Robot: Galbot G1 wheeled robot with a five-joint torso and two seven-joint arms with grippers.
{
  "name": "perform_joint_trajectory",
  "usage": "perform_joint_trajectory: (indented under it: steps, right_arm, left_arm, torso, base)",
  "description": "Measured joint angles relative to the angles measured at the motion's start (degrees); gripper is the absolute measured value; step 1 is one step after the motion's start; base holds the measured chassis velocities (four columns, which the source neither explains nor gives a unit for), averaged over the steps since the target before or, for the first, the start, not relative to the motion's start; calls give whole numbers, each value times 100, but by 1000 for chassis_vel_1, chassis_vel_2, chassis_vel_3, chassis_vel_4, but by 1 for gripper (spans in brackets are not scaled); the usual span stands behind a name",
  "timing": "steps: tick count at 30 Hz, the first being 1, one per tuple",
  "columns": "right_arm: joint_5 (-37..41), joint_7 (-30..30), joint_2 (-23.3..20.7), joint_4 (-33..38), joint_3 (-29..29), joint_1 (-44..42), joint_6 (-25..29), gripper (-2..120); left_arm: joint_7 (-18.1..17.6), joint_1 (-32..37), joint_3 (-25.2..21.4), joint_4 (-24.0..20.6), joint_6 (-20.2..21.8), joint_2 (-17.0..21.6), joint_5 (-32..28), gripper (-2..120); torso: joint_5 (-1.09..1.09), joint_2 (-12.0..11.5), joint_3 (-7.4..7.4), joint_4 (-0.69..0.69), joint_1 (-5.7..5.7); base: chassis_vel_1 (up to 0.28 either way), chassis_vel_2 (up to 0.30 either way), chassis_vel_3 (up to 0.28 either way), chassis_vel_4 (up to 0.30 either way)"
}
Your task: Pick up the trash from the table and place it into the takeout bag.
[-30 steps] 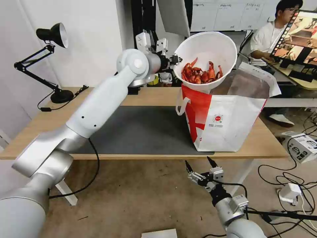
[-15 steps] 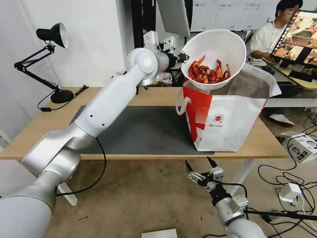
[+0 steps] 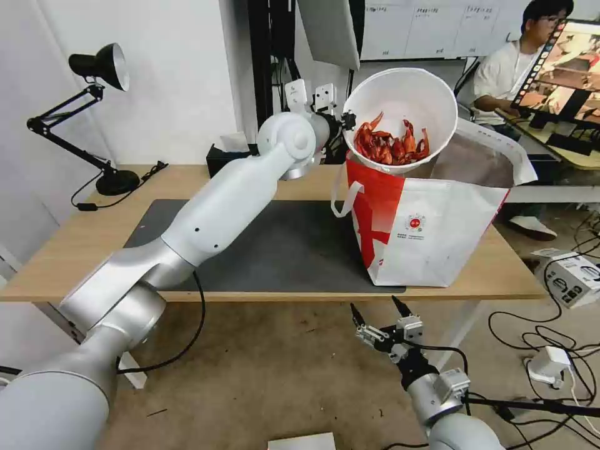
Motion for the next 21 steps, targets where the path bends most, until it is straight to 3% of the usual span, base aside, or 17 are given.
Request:
perform_joint_trajectory:
  steps: [13, 21]
  right_arm:
    - [0, 0, 0, 0, 0, 0, 0, 100]
    - [0, 0, 0, 0, 0, 0, 0, 100]
  left_arm:
    - [135, 58, 359, -437, -8, 283, 127, 0]
    - [462, 2, 539, -708, 546, 544, 169, 0]
  torso:
    - [0, 0, 0, 0, 0]
    - [0, 0, 0, 0, 0]
  base:
    - [0, 0, 0, 0]
    - [0, 0, 0, 0]
